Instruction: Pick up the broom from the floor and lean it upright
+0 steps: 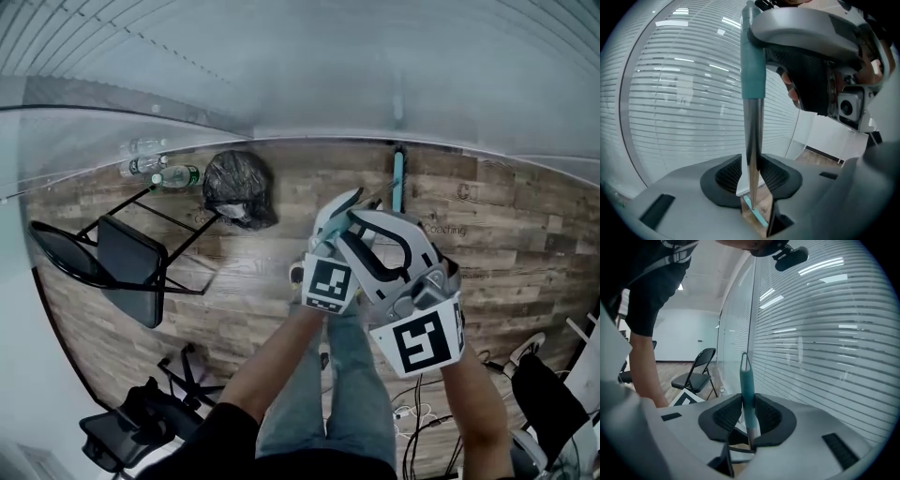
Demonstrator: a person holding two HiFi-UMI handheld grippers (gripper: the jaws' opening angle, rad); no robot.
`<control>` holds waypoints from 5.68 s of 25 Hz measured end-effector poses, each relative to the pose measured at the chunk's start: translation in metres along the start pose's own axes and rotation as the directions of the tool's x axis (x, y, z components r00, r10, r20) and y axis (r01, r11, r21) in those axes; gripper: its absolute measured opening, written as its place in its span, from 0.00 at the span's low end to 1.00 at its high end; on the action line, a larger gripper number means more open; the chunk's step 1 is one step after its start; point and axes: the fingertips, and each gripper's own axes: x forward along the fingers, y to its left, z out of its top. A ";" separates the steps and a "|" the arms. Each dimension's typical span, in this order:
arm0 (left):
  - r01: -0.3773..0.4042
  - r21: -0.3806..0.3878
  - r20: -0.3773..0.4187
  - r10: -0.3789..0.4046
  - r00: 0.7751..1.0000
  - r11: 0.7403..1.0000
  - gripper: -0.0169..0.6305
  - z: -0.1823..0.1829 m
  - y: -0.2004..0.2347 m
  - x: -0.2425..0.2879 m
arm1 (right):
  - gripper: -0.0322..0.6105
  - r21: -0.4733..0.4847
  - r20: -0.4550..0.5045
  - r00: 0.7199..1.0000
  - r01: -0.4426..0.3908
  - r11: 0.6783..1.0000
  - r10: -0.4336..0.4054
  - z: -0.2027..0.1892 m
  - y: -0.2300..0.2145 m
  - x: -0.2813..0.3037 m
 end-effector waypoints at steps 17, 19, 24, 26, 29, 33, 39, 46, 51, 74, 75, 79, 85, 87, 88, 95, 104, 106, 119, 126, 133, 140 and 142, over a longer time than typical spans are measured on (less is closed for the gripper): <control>0.408 0.052 -0.086 -0.403 0.911 0.911 0.18 0.044 0.013 0.032 | 0.20 0.270 -0.144 0.922 0.387 0.882 -0.360 0.026 -0.101 0.006; 0.445 0.067 -0.107 -0.437 0.893 0.893 0.18 0.041 0.020 0.039 | 0.20 0.265 -0.178 0.911 0.409 0.873 -0.373 0.021 -0.107 0.015; 0.491 0.083 -0.133 -0.478 0.868 0.867 0.18 0.037 0.044 0.060 | 0.20 0.272 -0.225 0.885 0.459 0.846 -0.407 0.013 -0.121 0.041; 0.489 0.091 -0.138 -0.475 0.869 0.868 0.18 0.039 0.053 0.069 | 0.20 0.276 -0.225 0.879 0.472 0.837 -0.421 0.012 -0.131 0.049; 0.473 0.095 -0.148 -0.457 0.877 0.876 0.18 0.038 0.067 0.075 | 0.20 0.253 -0.222 0.871 0.485 0.837 -0.438 0.015 -0.141 0.064; 0.429 0.120 -0.154 -0.410 0.899 0.895 0.18 0.040 0.086 0.081 | 0.20 0.250 -0.234 0.862 0.500 0.829 -0.449 0.016 -0.151 0.081; 0.344 0.150 -0.169 -0.318 0.933 0.927 0.18 0.038 0.105 0.084 | 0.20 0.252 -0.247 0.851 0.519 0.817 -0.464 0.016 -0.156 0.095; 0.343 0.146 -0.177 -0.317 0.932 0.928 0.19 0.039 0.107 0.082 | 0.22 0.214 -0.266 0.828 0.550 0.807 -0.493 0.014 -0.158 0.093; 0.321 0.123 -0.158 -0.300 0.941 0.939 0.26 0.044 0.112 0.079 | 0.27 0.213 -0.263 0.831 0.545 0.811 -0.490 0.018 -0.160 0.090; 0.143 0.122 0.022 -0.147 0.989 0.982 0.27 0.176 0.084 -0.073 | 0.33 0.133 -0.125 0.849 0.526 0.840 -0.513 0.115 -0.104 -0.063; 0.136 0.123 0.047 -0.143 0.989 0.983 0.27 0.194 0.076 -0.087 | 0.32 0.151 -0.095 0.850 0.526 0.837 -0.518 0.127 -0.101 -0.077; 0.109 0.133 0.145 -0.128 0.981 0.985 0.20 0.267 0.035 -0.144 | 0.30 0.213 0.009 0.848 0.517 0.829 -0.530 0.180 -0.086 -0.129; 0.196 0.036 0.234 -0.198 0.952 0.980 0.06 0.342 -0.056 -0.237 | 0.23 0.277 0.151 0.825 0.494 0.824 -0.545 0.243 -0.035 -0.220; 0.197 0.031 0.244 -0.199 0.949 0.980 0.06 0.358 -0.080 -0.269 | 0.20 0.278 0.182 0.824 0.480 0.832 -0.537 0.259 -0.015 -0.247; 0.196 0.030 0.252 -0.197 0.947 0.980 0.06 0.364 -0.090 -0.284 | 0.19 0.271 0.197 0.824 0.475 0.837 -0.531 0.266 -0.006 -0.258; 0.131 0.080 0.300 -0.149 0.942 0.988 0.06 0.386 -0.126 -0.363 | 0.10 0.269 0.247 0.849 0.402 0.875 -0.466 0.283 0.050 -0.309; 0.112 0.105 0.316 -0.140 0.938 0.988 0.06 0.369 -0.161 -0.392 | 0.08 0.342 0.209 0.852 0.396 0.852 -0.480 0.251 0.071 -0.387; 0.115 0.102 0.311 -0.141 0.940 0.988 0.06 0.366 -0.166 -0.391 | 0.08 0.375 0.190 0.850 0.400 0.836 -0.492 0.239 0.070 -0.403; 0.139 0.118 0.303 -0.169 0.938 0.983 0.06 0.366 -0.184 -0.388 | 0.08 0.385 0.161 0.803 0.484 0.786 -0.574 0.222 0.071 -0.425; 0.141 0.127 0.307 -0.174 0.936 0.982 0.06 0.373 -0.188 -0.383 | 0.08 0.368 0.134 0.784 0.529 0.765 -0.606 0.222 0.059 -0.427; 0.136 0.122 0.312 -0.168 0.935 0.983 0.06 0.379 -0.187 -0.374 | 0.08 0.360 0.134 0.781 0.535 0.764 -0.610 0.223 0.047 -0.431; 0.138 0.139 0.322 -0.177 0.930 0.981 0.06 0.384 -0.193 -0.374 | 0.08 0.342 0.141 0.777 0.543 0.767 -0.614 0.224 0.047 -0.434; 0.137 0.139 0.325 -0.176 0.929 0.981 0.06 0.385 -0.191 -0.375 | 0.08 0.338 0.133 0.778 0.546 0.767 -0.613 0.225 0.049 -0.432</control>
